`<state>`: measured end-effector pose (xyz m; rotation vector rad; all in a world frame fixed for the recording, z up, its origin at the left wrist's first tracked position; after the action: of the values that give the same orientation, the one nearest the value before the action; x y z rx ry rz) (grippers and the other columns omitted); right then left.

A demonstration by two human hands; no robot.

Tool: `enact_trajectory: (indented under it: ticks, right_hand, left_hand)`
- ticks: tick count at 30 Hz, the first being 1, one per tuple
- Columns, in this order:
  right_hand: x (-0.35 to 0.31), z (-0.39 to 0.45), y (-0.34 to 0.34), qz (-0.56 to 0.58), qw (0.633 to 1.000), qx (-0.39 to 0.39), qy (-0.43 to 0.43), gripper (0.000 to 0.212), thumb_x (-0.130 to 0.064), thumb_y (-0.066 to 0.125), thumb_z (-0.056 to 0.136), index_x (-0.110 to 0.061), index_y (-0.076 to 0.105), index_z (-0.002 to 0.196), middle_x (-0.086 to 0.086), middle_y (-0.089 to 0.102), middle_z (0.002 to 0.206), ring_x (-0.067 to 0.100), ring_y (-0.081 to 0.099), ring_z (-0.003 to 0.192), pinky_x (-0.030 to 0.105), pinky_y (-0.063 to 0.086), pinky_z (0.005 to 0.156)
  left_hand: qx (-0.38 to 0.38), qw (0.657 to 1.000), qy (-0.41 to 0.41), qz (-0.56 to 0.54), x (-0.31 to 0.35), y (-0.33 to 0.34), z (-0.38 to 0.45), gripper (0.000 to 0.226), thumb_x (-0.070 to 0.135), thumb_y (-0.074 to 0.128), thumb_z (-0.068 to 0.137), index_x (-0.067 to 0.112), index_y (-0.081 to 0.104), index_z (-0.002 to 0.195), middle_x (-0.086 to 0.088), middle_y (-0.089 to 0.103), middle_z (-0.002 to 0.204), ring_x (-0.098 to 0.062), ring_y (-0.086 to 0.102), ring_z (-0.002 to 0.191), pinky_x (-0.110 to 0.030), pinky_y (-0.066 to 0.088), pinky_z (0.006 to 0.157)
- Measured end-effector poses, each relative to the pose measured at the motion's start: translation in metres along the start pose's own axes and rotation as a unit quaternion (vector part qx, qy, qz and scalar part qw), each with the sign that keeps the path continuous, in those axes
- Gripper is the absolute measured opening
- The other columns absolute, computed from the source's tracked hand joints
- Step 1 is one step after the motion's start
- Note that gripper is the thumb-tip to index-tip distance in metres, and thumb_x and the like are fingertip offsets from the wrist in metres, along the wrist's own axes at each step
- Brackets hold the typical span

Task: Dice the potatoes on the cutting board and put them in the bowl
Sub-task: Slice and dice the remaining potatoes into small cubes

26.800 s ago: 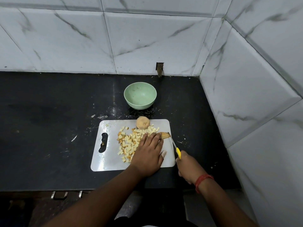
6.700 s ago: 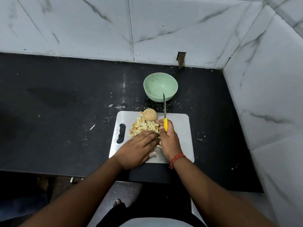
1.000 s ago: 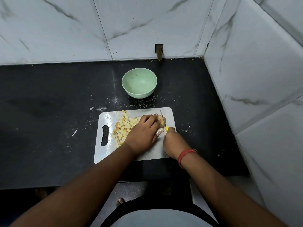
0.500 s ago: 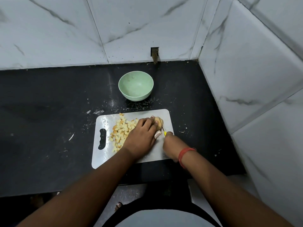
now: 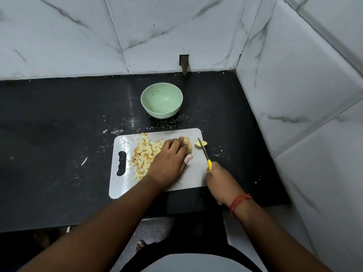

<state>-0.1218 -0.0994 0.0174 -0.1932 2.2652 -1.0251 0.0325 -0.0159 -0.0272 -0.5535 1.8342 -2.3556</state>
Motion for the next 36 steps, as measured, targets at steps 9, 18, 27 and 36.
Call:
enact_trajectory:
  ticks: [9, 18, 27, 36]
  right_hand:
    - [-0.023, 0.014, -0.006, -0.019, 1.0, -0.02, -0.006, 0.015, -0.019, 0.032, 0.102, -0.008, 0.043, 0.106, 0.013, 0.055, 0.093, 0.029, 0.057, 0.047, 0.033, 0.049, 0.04]
    - [-0.032, 0.021, 0.001, -0.037, 0.998, -0.047, 0.005, 0.016, -0.015, 0.032, 0.101, -0.007, 0.041, 0.112, 0.015, 0.054, 0.099, 0.03, 0.059, 0.052, 0.036, 0.052, 0.044]
    - [-0.035, 0.028, 0.008, -0.08, 0.995, -0.047, -0.03, 0.025, -0.008, 0.034, 0.1, -0.001, 0.041, 0.124, 0.019, 0.057, 0.107, 0.036, 0.061, 0.091, 0.034, 0.049, 0.07]
    - [-0.052, 0.036, 0.005, -0.255, 0.952, -0.095, -0.141, 0.03, -0.011, 0.039, 0.101, 0.0, 0.048, 0.128, 0.021, 0.057, 0.115, 0.012, 0.035, 0.062, 0.021, 0.028, 0.056]
  left_hand:
    - [-0.006, 0.999, 0.012, -0.041, -0.007, -0.007, -0.004, 0.054, 0.04, 0.04, 0.103, 0.004, 0.054, 0.139, -0.019, 0.051, 0.141, -0.033, 0.05, 0.127, -0.045, 0.05, 0.104]
    - [0.009, 0.999, 0.033, -0.01, -0.004, -0.009, -0.002, 0.051, 0.041, 0.039, 0.102, 0.006, 0.063, 0.131, -0.018, 0.057, 0.133, -0.033, 0.054, 0.121, -0.044, 0.052, 0.1]
    - [0.033, 0.998, 0.05, 0.011, -0.006, -0.009, -0.001, 0.051, 0.039, 0.041, 0.103, 0.004, 0.064, 0.132, -0.02, 0.059, 0.132, -0.034, 0.055, 0.119, -0.043, 0.05, 0.101]
    - [0.05, 0.993, 0.101, 0.029, -0.016, -0.002, 0.003, 0.047, 0.035, 0.043, 0.104, 0.003, 0.065, 0.131, -0.02, 0.061, 0.132, -0.037, 0.057, 0.118, -0.045, 0.05, 0.104]
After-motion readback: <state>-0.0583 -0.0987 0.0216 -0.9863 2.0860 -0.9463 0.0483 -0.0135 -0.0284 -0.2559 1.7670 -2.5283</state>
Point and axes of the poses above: each hand's wrist, its own z-axis towards the middle knuckle, its own y-axis out of the palm, x = y × z, the point moved 4 cm from there along z, towards the middle knuckle
